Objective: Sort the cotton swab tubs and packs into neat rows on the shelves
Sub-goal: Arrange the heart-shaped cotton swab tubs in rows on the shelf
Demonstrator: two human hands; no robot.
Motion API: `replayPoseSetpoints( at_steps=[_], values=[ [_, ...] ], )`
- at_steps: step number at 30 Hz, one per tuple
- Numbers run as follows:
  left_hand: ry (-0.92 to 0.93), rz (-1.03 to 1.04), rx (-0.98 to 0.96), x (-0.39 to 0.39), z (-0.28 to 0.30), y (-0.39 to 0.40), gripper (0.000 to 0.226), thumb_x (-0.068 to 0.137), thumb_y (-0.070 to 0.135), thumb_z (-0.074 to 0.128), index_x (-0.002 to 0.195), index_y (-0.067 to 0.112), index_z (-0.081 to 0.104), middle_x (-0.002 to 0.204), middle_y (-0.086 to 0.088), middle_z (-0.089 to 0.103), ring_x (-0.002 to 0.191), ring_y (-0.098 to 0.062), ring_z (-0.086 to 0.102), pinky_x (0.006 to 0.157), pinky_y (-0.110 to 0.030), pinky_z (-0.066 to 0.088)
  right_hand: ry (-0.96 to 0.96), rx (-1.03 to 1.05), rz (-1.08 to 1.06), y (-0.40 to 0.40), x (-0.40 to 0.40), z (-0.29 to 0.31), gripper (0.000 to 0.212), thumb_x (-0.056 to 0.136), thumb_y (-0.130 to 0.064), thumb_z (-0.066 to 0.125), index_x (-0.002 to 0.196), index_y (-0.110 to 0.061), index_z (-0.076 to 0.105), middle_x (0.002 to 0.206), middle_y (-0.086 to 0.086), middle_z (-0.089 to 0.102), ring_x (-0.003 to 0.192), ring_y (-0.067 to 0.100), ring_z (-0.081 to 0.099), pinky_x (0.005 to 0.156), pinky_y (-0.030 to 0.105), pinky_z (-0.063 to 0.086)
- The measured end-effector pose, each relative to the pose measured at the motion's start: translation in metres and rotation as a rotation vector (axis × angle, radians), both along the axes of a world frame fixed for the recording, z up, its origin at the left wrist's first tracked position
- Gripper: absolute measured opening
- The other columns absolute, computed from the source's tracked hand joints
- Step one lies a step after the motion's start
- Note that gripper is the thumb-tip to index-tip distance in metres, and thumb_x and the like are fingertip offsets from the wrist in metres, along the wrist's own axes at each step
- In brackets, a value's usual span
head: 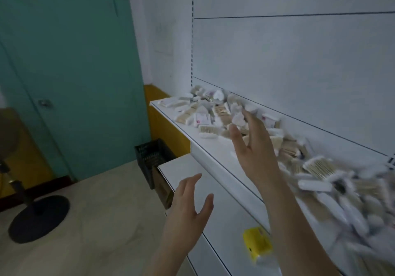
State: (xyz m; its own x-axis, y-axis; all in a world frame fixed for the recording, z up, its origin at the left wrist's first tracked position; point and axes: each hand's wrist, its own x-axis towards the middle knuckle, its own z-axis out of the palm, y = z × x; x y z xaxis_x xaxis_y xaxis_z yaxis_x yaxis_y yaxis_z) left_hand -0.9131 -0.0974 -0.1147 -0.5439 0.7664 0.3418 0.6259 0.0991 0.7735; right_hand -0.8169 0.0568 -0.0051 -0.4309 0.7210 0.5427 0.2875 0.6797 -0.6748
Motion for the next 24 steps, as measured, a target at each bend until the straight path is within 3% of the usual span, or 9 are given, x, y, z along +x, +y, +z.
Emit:
replayPoseSetpoints(
  at_steps=[3, 7, 10, 14, 19, 24],
  values=[
    [0.04, -0.033, 0.002, -0.041, 0.0, 0.045, 0.059, 0.091, 0.06, 0.045, 0.145, 0.039, 0.035, 0.133, 0.027, 0.038, 0.127, 0.009, 0.038, 0.105, -0.019, 0.042, 0.052, -0.048, -0.065, 0.044, -0.028, -0.009, 0.064, 0.096, -0.066, 0.039, 0.149, -0.03, 0.035, 0.153, -0.003, 0.039, 0.142, 0.017, 0.035, 0.113, 0.049, 0.035],
    [0.105, -0.09, -0.017, -0.093, 0.009, 0.117, 0.053, 0.096, 0.049, 0.053, 0.145, 0.035, 0.039, 0.133, 0.021, 0.042, 0.125, 0.007, 0.042, 0.103, -0.02, 0.043, 0.104, -0.1, -0.208, 0.106, -0.062, -0.012, 0.056, 0.098, -0.051, 0.047, 0.147, -0.024, 0.04, 0.149, -0.001, 0.042, 0.138, 0.019, 0.037, 0.112, 0.042, 0.033],
    [0.139, -0.135, 0.005, -0.125, 0.021, 0.166, 0.051, 0.096, 0.043, 0.056, 0.144, 0.033, 0.04, 0.134, 0.018, 0.042, 0.118, 0.01, 0.044, 0.097, -0.007, 0.04, 0.101, -0.159, -0.308, 0.154, -0.083, -0.009, 0.056, 0.098, -0.044, 0.051, 0.148, -0.02, 0.039, 0.151, 0.002, 0.04, 0.139, 0.02, 0.036, 0.11, 0.037, 0.031],
    [0.106, -0.161, 0.052, -0.161, 0.033, 0.223, 0.052, 0.095, 0.037, 0.061, 0.143, 0.029, 0.043, 0.138, 0.013, 0.043, 0.127, -0.001, 0.043, 0.101, -0.018, 0.04, 0.054, -0.191, -0.424, 0.199, -0.1, -0.001, 0.057, 0.098, -0.036, 0.055, 0.149, -0.017, 0.038, 0.151, 0.006, 0.039, 0.139, 0.024, 0.037, 0.11, 0.038, 0.032],
    [0.171, -0.233, 0.107, -0.193, 0.044, 0.297, 0.052, 0.091, 0.027, 0.068, 0.138, 0.023, 0.049, 0.132, 0.009, 0.047, 0.123, -0.002, 0.042, 0.1, -0.003, 0.028, -0.057, -0.218, -0.545, 0.237, -0.112, -0.007, 0.057, 0.096, -0.035, 0.057, 0.147, -0.015, 0.039, 0.149, 0.009, 0.039, 0.135, 0.027, 0.039, 0.106, 0.035, 0.034],
    [0.35, -0.426, 0.199, -0.215, 0.054, 0.363, 0.052, 0.087, 0.033, 0.07, 0.134, 0.018, 0.053, 0.13, 0.001, 0.051, 0.122, -0.017, 0.048, 0.102, -0.033, 0.043, -0.203, -0.249, -0.67, 0.259, -0.123, -0.025, 0.053, 0.09, -0.037, 0.064, 0.136, -0.013, 0.05, 0.135, 0.014, 0.048, 0.123, 0.032, 0.047, 0.101, 0.038, 0.038]
  ],
)
